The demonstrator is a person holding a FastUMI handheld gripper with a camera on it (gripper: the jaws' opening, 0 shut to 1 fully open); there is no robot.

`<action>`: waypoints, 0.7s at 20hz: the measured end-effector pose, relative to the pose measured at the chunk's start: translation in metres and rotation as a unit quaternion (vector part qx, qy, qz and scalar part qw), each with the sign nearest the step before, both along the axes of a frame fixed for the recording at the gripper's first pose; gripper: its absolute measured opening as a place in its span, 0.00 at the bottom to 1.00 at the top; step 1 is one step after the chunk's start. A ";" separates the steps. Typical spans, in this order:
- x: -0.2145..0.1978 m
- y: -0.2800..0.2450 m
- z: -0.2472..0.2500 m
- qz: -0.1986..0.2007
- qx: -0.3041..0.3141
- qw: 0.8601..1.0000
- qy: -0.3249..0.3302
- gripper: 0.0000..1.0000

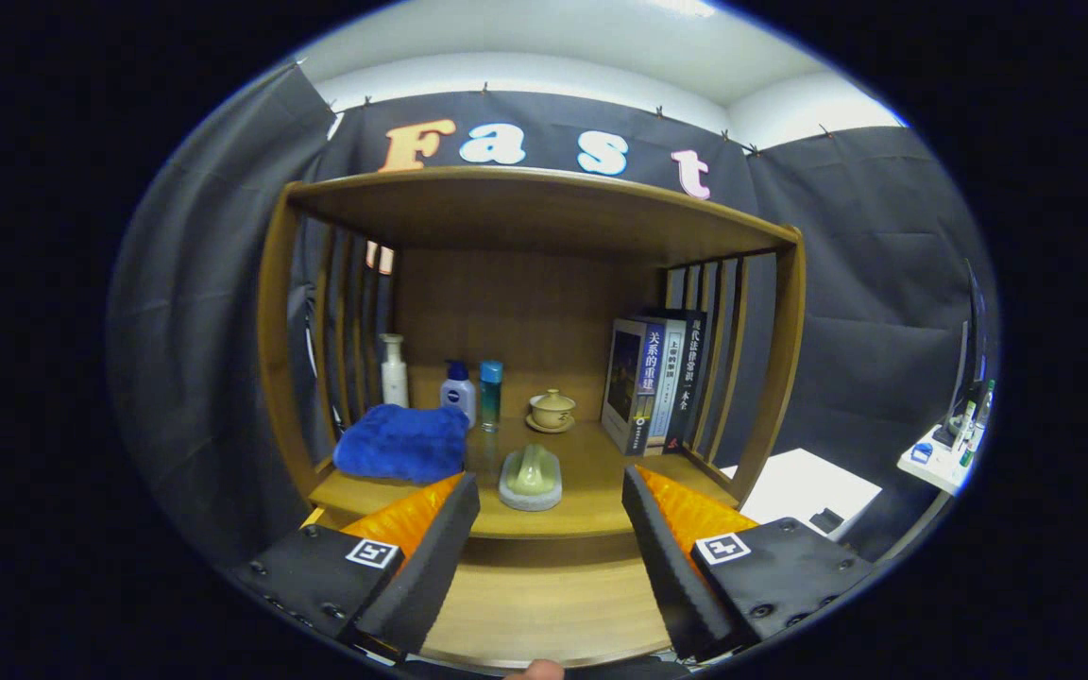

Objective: Pull open the drawer, take out the items inside it, and place them on the countertop above the cabinet.

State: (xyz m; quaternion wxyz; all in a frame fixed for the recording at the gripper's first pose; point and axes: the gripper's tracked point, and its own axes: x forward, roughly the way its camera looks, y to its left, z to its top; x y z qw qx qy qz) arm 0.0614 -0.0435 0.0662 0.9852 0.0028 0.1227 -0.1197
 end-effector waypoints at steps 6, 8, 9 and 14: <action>-0.050 0.037 -0.031 0.046 -0.011 0.998 -0.043 0.98; -0.062 0.043 -0.047 0.043 -0.002 0.998 -0.056 0.98; -0.066 0.049 -0.056 0.048 0.010 0.997 -0.056 0.98; -0.100 0.046 -0.105 0.036 0.034 0.998 -0.039 0.98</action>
